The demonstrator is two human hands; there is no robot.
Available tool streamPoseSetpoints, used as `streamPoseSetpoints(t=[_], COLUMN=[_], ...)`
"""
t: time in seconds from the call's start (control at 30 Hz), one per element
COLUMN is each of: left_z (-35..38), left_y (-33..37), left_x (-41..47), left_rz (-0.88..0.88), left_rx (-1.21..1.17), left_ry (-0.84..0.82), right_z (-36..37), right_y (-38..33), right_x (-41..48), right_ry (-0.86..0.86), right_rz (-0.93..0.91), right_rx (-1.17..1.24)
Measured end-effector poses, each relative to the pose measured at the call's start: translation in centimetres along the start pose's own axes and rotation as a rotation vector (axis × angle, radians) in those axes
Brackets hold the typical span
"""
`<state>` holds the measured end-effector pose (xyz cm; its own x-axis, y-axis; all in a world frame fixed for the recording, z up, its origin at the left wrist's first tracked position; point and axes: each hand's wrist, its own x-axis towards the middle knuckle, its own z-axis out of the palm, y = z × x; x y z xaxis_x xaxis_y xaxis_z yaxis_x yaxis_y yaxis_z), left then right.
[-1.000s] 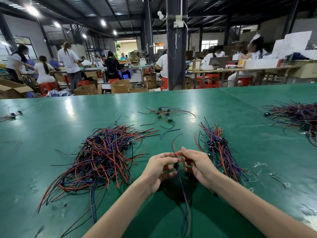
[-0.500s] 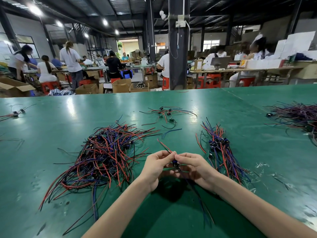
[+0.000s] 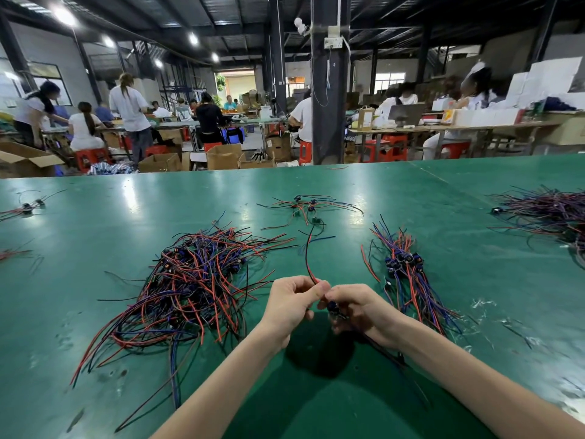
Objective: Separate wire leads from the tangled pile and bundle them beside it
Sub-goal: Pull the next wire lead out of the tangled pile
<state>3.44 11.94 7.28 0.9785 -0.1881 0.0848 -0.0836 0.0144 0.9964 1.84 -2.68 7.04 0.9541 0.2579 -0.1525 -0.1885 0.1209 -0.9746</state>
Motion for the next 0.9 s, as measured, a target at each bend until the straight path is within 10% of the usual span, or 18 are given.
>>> streamPoseSetpoints(t=[0.9], left_z=[-1.0], left_y=[-0.4], left_x=[1.1], left_rz=[0.029], left_rx=[0.064], left_ry=[0.264], right_z=[0.8], right_y=[-0.4], right_x=[-0.6], right_ry=[0.084], right_rz=[0.034], right_rx=[-0.126])
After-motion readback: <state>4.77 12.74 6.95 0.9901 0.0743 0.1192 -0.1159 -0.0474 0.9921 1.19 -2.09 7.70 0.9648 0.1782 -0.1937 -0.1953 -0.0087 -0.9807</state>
